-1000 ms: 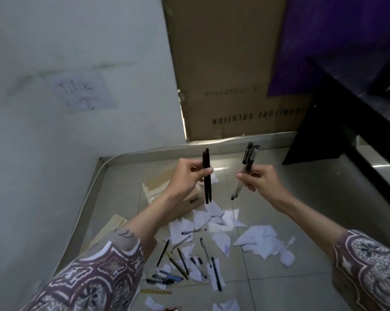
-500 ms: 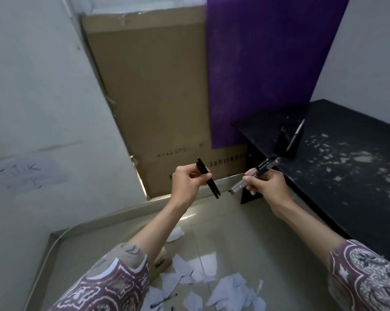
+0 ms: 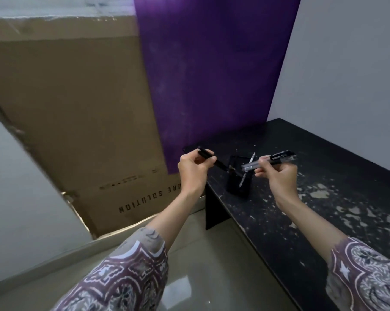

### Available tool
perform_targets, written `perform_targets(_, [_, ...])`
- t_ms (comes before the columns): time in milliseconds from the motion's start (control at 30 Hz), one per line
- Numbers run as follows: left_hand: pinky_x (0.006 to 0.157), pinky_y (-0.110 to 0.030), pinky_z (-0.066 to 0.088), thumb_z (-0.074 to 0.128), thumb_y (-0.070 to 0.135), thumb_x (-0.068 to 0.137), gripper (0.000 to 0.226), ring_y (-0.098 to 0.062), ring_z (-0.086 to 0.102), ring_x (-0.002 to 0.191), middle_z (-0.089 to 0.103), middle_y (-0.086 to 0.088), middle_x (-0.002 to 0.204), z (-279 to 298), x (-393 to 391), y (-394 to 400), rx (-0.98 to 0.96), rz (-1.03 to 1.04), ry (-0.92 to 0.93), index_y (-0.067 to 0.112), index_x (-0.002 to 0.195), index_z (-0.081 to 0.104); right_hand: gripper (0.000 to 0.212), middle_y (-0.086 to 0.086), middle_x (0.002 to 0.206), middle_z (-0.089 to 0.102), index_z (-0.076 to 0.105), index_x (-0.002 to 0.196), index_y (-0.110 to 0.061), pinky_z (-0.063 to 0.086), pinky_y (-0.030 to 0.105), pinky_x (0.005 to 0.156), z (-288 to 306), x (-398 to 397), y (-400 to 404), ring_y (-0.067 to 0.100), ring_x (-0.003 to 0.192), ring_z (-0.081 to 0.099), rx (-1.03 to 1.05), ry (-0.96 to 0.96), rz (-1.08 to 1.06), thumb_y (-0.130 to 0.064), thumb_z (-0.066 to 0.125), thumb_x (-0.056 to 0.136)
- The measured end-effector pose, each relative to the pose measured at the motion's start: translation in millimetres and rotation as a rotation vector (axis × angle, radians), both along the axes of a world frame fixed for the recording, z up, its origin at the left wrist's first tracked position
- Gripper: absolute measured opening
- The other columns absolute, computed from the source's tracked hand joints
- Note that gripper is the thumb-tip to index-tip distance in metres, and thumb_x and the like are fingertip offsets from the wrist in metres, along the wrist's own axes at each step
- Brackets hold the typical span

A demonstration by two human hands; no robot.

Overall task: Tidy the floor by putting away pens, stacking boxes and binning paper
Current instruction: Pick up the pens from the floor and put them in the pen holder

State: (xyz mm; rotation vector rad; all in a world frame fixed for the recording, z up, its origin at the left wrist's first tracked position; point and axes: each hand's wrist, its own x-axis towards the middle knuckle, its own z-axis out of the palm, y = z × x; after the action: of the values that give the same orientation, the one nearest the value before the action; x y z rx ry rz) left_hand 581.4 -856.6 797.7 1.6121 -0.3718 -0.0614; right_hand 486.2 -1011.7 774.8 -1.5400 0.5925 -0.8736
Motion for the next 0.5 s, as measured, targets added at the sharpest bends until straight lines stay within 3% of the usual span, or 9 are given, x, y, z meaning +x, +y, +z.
perform_targets(167, [0.081,-0.022,0.052,0.071,0.004,0.077,0.010,-0.010,0.064,0.078,0.068,0.001,0.078,-2.6,15.2,-57.9,0.059,-0.060,-0.103,0.012,0.082,0.071,0.012,0.005,0.068,0.063,0.064,0.084,-0.006,0.051,0.016,0.058,-11.5,25.7,-33.2,0.014,0.059,0.060,-0.206,0.139,-0.017,-0.015,0.057,0.090])
perform_targets(300, [0.075,-0.019,0.049,0.068,0.003,0.080,0.006,-0.013,0.062,0.082,0.069,-0.007,0.087,-14.6,20.6,-82.5,0.229,-0.174,-0.182,0.007,0.084,0.069,0.019,0.009,0.065,0.063,0.065,0.080,-0.004,0.046,0.029,0.062,-22.2,39.6,-46.2,0.017,0.059,0.057,-0.332,0.295,0.041,-0.018,0.057,0.089])
perform_targets(400, [0.071,-0.023,0.051,0.066,0.003,0.082,0.005,-0.017,0.063,0.080,0.069,-0.012,0.087,-25.3,28.0,-92.3,0.381,-0.255,-0.224,0.002,0.086,0.068,0.020,0.009,0.066,0.061,0.063,0.078,-0.001,0.040,0.028,0.057,-26.1,49.8,-51.5,0.018,0.060,0.055,-0.397,0.400,0.095,-0.017,0.057,0.089])
perform_targets(500, [0.084,-0.038,0.055,0.068,0.007,0.082,0.013,-0.026,0.064,0.090,0.068,-0.014,0.095,-33.8,34.8,-98.4,0.481,-0.294,-0.241,0.004,0.094,0.068,0.011,0.006,0.075,0.059,0.063,0.079,-0.006,0.035,0.011,0.050,-30.2,55.6,-55.5,0.016,0.067,0.053,-0.433,0.492,0.130,-0.014,0.061,0.086])
